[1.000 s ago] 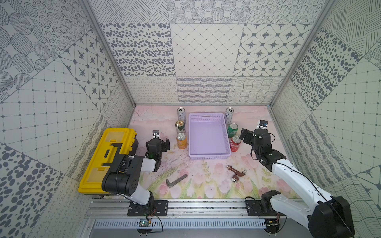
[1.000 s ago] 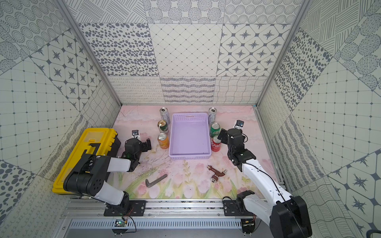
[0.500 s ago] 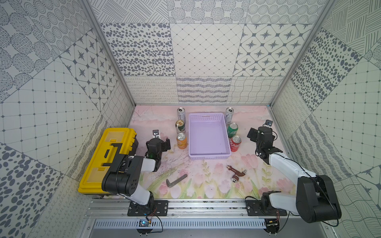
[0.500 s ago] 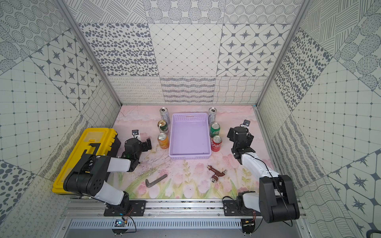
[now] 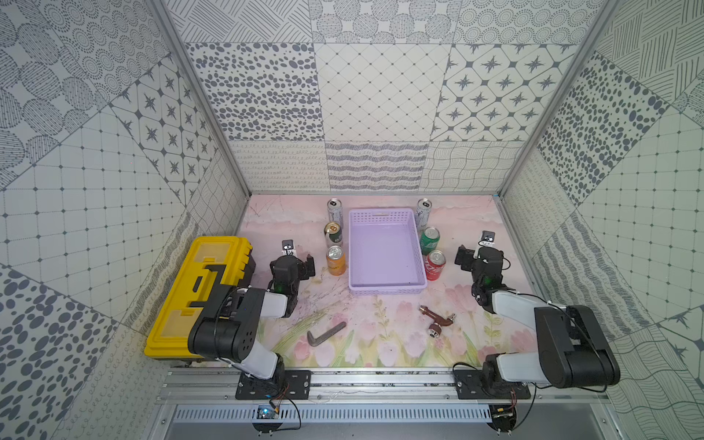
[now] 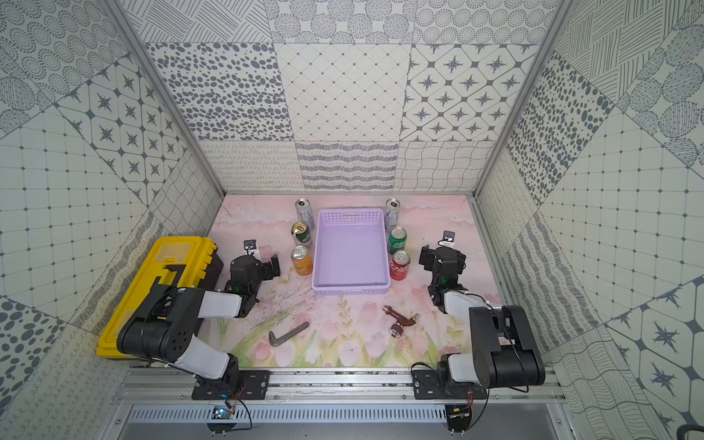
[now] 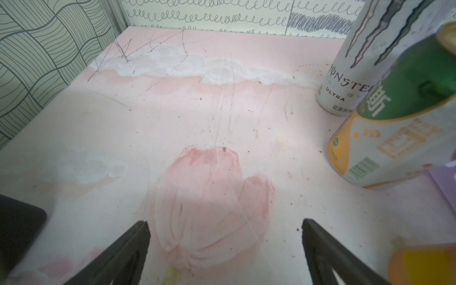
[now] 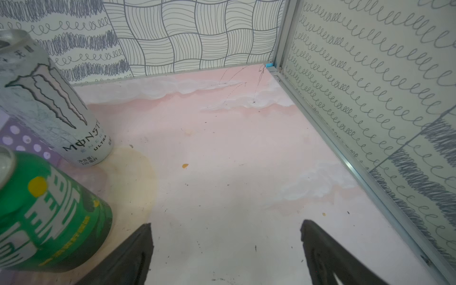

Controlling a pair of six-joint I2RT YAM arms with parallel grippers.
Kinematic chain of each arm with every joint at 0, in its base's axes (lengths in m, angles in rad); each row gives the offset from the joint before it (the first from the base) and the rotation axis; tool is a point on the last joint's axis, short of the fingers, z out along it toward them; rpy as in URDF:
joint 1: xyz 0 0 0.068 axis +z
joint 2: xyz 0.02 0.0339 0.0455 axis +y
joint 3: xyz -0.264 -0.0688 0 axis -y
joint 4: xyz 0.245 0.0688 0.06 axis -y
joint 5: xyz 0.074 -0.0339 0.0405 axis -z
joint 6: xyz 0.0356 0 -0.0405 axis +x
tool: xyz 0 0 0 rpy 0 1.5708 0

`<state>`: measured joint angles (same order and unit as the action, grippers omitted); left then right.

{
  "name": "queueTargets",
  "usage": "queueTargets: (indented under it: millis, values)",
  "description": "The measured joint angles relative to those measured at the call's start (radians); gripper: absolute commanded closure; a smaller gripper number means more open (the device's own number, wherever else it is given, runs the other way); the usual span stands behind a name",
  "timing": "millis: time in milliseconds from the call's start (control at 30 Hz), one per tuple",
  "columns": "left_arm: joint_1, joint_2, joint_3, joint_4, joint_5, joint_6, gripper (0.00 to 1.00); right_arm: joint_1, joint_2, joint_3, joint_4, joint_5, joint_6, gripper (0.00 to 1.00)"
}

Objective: Take out the drinks from the basket
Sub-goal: Reset both arms

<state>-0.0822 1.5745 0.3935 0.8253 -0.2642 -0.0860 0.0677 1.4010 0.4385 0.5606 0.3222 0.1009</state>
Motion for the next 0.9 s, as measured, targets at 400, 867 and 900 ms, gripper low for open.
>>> queueTargets:
  millis: [400, 867, 900]
  values:
    - [0.000, 0.000, 0.000, 0.000, 0.000, 0.000, 0.00, 0.000, 0.096, -0.008, 0.119, -0.061, -0.011, 0.03]
    - [0.000, 0.000, 0.000, 0.000, 0.000, 0.000, 0.00, 0.000, 0.150, -0.067, 0.282, -0.090, -0.031, 0.03]
    - [0.000, 0.000, 0.000, 0.000, 0.000, 0.000, 0.00, 0.000, 0.150, -0.067, 0.282, -0.090, -0.031, 0.03]
